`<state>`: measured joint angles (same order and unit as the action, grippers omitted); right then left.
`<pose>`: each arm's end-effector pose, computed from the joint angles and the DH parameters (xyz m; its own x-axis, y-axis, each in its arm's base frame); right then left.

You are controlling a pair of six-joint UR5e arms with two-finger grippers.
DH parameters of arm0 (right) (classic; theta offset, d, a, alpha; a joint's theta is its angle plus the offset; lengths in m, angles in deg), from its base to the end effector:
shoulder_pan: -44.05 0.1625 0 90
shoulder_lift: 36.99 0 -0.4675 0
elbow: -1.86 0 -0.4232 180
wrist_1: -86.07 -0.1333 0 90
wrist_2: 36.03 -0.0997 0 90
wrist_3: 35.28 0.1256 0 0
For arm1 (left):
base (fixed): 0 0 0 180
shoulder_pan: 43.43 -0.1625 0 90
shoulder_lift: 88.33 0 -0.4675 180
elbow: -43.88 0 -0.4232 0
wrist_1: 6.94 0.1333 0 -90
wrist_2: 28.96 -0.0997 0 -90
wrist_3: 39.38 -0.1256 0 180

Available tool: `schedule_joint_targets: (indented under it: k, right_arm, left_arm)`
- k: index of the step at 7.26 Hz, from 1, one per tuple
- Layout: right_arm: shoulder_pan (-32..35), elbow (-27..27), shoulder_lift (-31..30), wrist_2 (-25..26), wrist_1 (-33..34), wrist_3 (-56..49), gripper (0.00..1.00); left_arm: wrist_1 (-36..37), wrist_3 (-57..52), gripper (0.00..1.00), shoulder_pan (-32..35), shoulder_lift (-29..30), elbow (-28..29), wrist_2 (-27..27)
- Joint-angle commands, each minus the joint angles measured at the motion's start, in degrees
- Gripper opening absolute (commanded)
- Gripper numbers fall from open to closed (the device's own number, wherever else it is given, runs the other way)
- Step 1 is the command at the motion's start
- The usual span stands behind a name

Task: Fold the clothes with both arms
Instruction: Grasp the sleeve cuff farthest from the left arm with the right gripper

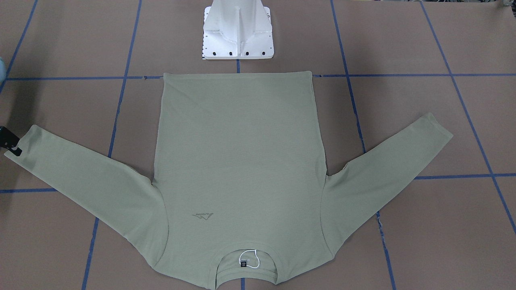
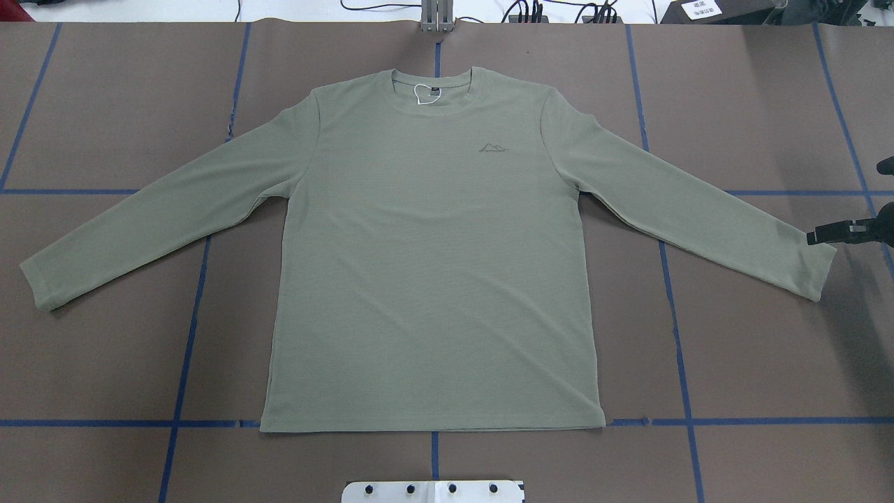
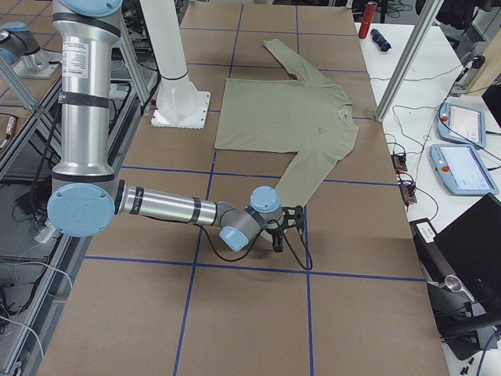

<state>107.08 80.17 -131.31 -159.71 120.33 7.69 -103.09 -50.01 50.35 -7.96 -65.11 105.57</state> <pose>-0.1769 -0.4879 0.7620 0.6628 -0.0401 0.7477 -0.1407 0.9741 0.1770 -0.0754 -0.4554 0.6142 0.7230 0.3151 -0.6148 -0.0711 0.9191 0.3875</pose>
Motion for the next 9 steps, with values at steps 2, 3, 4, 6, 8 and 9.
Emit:
schedule_joint_targets:
  k: [2, 3, 4, 6, 8, 9]
  right_arm:
    - [-0.5, -0.9, 0.0, -0.2, -0.1, 1.1, 0.84]
    - [-0.7, -0.4, 0.0, -0.2, -0.2, 1.5, 0.76]
    - [-0.9, -0.3, 0.0, -0.2, -0.2, 1.6, 0.66]
    - [-0.9, 0.3, 0.0, -0.3, -0.2, 1.8, 0.51]
    - [-0.8, 0.4, 0.0, -0.4, -0.2, 1.8, 0.20]
    - [-0.8, 1.1, -0.1, -0.6, -0.1, 2.6, 0.00]
  left_arm:
    - [0.0, 0.0, 1.00, 0.0, 0.0, 0.0, 0.0]
    - [0.0, 0.0, 1.00, 0.0, 0.0, 0.0, 0.0]
    - [0.0, 0.0, 1.00, 0.0, 0.0, 0.0, 0.0]
    - [0.0, 0.0, 1.00, 0.0, -0.2, 0.1, 0.0]
    - [0.0, 0.0, 1.00, 0.0, -0.2, 0.1, 0.0]
    - [0.0, 0.0, 1.00, 0.0, -0.3, 0.1, 0.0]
